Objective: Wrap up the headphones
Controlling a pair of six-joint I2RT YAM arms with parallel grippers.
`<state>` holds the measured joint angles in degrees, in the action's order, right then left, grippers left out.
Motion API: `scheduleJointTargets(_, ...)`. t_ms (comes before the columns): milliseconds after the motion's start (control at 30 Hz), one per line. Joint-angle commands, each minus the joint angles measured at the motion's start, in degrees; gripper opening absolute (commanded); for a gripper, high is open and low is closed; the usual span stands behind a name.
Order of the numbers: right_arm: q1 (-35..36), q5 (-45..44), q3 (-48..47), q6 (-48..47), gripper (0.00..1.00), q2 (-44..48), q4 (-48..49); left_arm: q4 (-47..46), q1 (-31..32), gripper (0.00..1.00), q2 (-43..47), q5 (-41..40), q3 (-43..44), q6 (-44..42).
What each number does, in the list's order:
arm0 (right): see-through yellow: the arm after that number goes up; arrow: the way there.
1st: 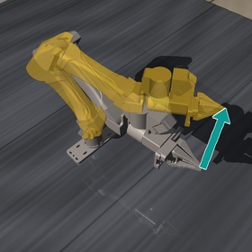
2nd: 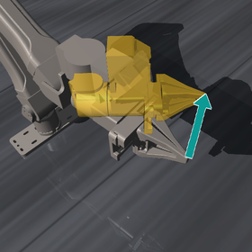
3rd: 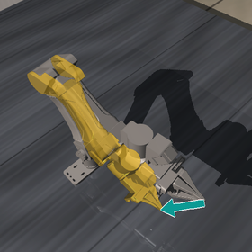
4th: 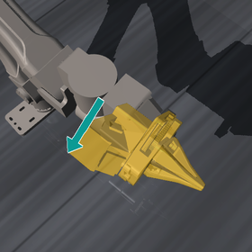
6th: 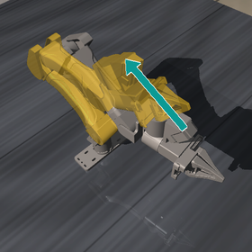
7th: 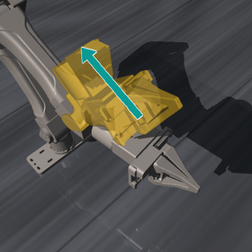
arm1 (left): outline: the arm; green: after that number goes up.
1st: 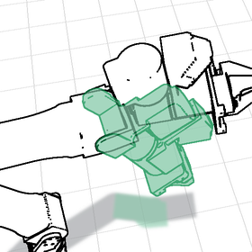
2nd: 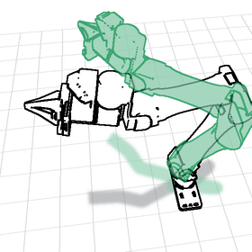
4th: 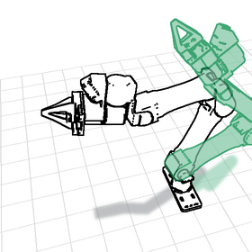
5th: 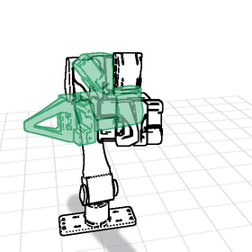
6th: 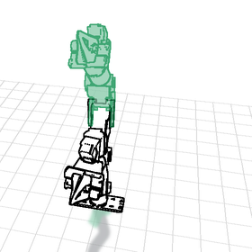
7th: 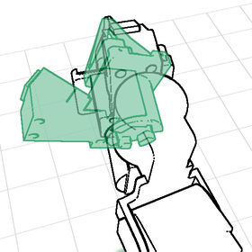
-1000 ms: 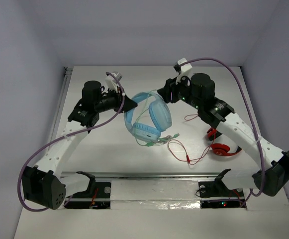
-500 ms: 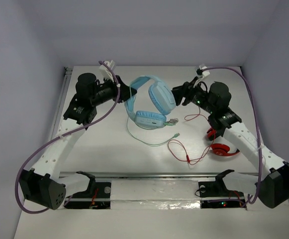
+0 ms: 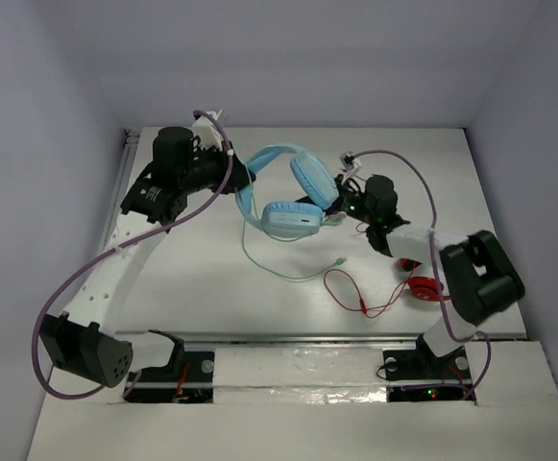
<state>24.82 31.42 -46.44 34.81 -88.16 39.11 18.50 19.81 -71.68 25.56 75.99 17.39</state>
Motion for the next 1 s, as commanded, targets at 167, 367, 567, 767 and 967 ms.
scheduleJointTargets(167,0.2,13.1,-12.6,7.6,0.69,-18.3,23.0,1.2,2.7,0.00,-0.3,11.3,7.2,1.3)
scheduleJointTargets(367,3.6,14.0,-20.1,7.6,0.74,-26.3,24.5,4.0,5.3,0.00,-0.5,14.3,7.2,0.0)
scheduleJointTargets(567,5.9,8.3,-24.1,1.8,0.76,-28.4,18.3,6.1,7.2,0.00,0.0,18.0,8.2,-0.1)
scheduleJointTargets(767,6.5,8.4,-23.3,2.7,0.73,-29.0,21.5,7.3,7.2,0.00,0.7,19.3,8.7,0.3)
scheduleJointTargets(967,6.5,6.0,-22.0,-2.2,0.74,-27.7,18.2,9.7,7.2,0.00,1.1,21.2,12.0,0.4)
